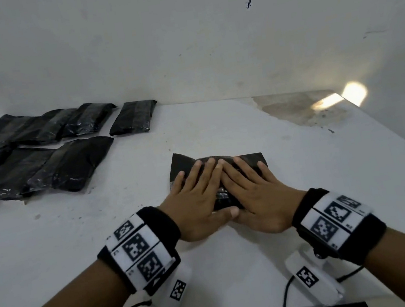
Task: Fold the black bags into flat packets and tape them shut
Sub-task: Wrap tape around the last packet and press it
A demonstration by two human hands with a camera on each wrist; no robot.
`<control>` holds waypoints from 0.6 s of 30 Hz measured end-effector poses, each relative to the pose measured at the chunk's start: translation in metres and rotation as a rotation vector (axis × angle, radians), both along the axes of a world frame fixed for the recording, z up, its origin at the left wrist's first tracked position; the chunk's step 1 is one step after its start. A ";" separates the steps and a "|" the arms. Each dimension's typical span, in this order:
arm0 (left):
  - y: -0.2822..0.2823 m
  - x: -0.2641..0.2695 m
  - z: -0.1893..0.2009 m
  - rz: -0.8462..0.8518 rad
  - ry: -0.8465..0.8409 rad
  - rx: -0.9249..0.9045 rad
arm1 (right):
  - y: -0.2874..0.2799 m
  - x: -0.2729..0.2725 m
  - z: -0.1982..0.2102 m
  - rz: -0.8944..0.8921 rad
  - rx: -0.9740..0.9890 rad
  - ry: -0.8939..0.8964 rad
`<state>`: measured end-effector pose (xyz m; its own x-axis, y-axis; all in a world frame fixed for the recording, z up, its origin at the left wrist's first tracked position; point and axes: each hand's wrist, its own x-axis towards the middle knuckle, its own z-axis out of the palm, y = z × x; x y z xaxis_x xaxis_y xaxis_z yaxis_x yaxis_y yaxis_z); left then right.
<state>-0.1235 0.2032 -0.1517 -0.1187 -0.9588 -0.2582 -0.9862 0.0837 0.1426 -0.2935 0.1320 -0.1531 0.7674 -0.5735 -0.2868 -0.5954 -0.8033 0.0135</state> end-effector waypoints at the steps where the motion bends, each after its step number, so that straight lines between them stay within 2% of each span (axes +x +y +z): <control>1: -0.002 0.003 -0.003 0.019 -0.002 0.013 | -0.003 0.001 -0.001 -0.009 0.029 0.007; 5: -0.006 0.013 -0.012 0.003 -0.030 0.051 | -0.010 0.000 -0.005 -0.035 0.143 0.028; 8: -0.004 0.025 -0.017 0.047 0.024 0.096 | -0.015 -0.005 -0.010 -0.079 0.251 0.015; 13: 0.007 0.037 -0.021 0.130 0.073 0.159 | -0.016 -0.006 -0.010 -0.098 0.290 -0.003; 16: 0.013 0.036 -0.011 0.140 0.123 0.142 | -0.013 -0.010 -0.002 -0.098 0.282 -0.093; 18: 0.011 0.034 0.002 0.177 0.166 0.060 | -0.015 -0.009 0.006 -0.102 0.253 -0.238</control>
<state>-0.0893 0.2144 -0.1500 0.0041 -0.9521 -0.3058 -0.9474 -0.1016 0.3036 -0.3027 0.1174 -0.1470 0.7722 -0.5844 -0.2494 -0.6351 -0.7000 -0.3265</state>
